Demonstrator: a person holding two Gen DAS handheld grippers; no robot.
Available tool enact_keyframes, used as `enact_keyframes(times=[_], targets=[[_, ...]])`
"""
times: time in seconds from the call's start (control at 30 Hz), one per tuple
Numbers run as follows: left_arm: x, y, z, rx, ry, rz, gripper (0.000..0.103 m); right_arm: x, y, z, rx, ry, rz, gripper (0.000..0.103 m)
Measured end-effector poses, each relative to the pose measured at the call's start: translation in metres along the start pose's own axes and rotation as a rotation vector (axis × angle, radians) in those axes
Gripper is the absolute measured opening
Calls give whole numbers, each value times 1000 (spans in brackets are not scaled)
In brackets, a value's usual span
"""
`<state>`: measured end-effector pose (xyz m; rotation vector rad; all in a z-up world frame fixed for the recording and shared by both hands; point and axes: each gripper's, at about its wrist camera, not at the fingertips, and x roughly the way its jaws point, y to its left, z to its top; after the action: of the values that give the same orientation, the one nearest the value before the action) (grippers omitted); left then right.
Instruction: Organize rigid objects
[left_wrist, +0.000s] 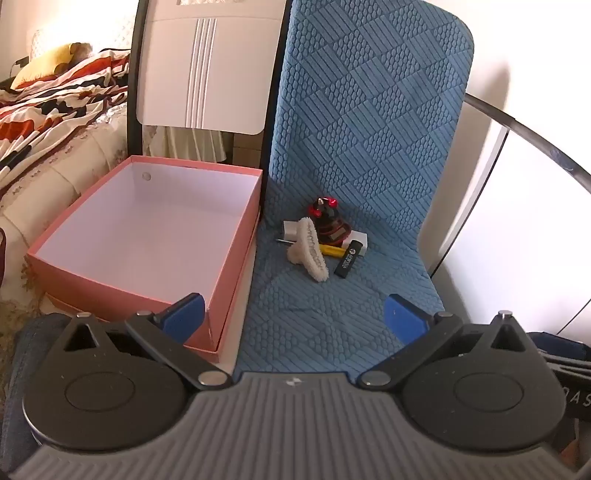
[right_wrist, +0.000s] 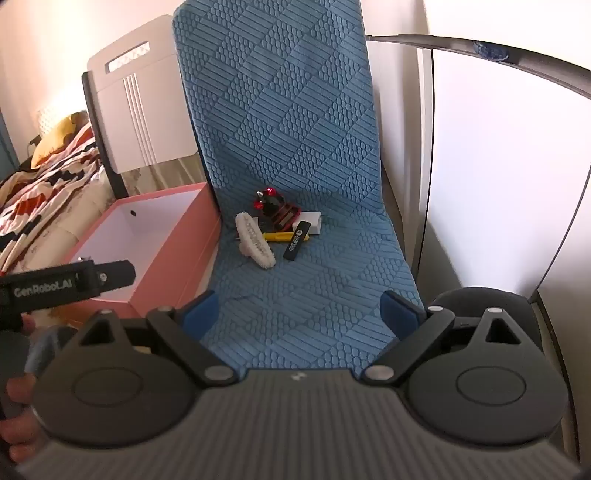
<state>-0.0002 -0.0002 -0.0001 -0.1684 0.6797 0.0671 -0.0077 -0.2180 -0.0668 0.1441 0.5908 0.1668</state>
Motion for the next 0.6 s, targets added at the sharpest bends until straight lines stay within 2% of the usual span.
enact_keyframes(times=[0.3, 0.6], targets=[[-9, 8, -3, -9, -5, -7, 103, -2, -1, -1, 0, 1, 12, 95], [1, 10, -1, -17, 8, 2, 103, 0, 0, 1, -1, 10, 3, 95]])
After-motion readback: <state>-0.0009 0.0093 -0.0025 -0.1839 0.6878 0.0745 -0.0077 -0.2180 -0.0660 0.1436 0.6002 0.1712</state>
